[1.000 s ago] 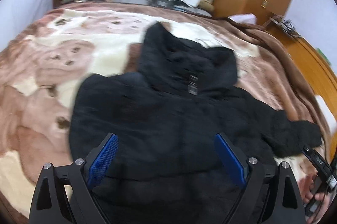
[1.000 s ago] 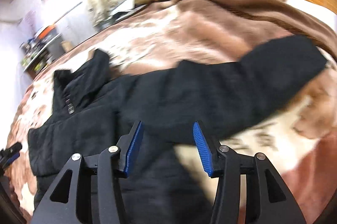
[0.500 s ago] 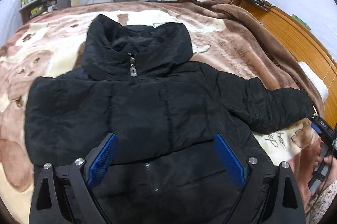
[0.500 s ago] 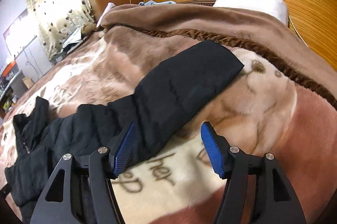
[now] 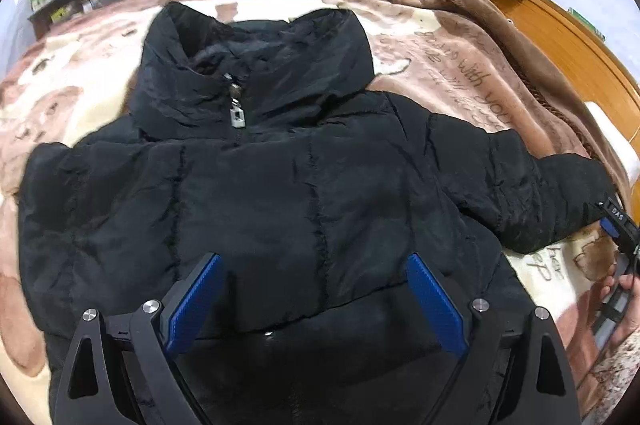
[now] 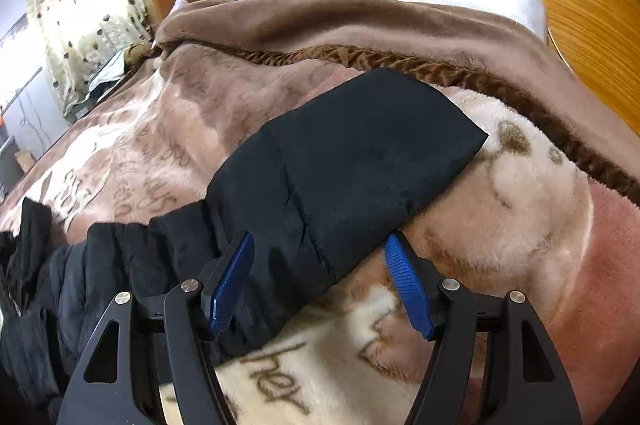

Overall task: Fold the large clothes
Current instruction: 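Grasp the sleeve cuff with the right tool and lift it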

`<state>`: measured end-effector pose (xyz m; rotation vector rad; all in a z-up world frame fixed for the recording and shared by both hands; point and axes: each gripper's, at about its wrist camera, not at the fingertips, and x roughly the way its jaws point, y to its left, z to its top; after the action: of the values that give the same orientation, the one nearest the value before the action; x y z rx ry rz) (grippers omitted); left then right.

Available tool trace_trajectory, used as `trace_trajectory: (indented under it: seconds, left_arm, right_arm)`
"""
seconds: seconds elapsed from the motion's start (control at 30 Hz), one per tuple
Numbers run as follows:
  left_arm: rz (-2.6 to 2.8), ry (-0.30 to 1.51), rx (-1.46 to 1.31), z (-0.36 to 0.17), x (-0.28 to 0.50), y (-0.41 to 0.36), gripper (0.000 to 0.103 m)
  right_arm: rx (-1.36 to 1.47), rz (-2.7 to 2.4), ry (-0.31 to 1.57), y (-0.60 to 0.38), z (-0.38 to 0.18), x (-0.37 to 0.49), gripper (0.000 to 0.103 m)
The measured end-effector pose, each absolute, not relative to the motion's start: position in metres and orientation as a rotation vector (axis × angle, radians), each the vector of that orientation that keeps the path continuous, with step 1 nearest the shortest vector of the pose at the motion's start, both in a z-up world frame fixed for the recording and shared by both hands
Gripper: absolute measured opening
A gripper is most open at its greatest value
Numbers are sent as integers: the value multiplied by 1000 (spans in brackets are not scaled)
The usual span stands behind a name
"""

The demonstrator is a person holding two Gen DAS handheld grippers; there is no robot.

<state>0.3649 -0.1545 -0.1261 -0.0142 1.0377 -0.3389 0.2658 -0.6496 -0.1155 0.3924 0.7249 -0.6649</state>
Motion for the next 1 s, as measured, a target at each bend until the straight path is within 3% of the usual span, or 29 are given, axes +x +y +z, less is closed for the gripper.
trace_trajectory:
  seconds: [0.1,0.13,0.17,0.23,0.33,0.4,1.0]
  left_arm:
    - [-328,1031,28,-125,369,-162,93]
    - [-336,1025,36,-124,369,-164,93]
    - [-341,1028,32,-123,371,-165,93]
    - [-343,1039,1,-120,374,-164,93]
    - [-341,1020,-1,-113,374,-161,93]
    - [-353,1033,-33,-111,375,-155,93]
    - [-321,1026,-180,-94,367,-105,93]
  right_arm:
    - [375,-675,712,-651,-114,268,68]
    - [377,-674,710,-651,-114,269,64]
    - [382,-684,710,-652,-114,269,58]
    - [386,-701,711,-654,-114,270,36]
    - [378,-714,712,-655,-112,268,20]
    - [368,-697,702,-652,-107,266,15]
    - [202,-392,560,-552,-25,277,8]
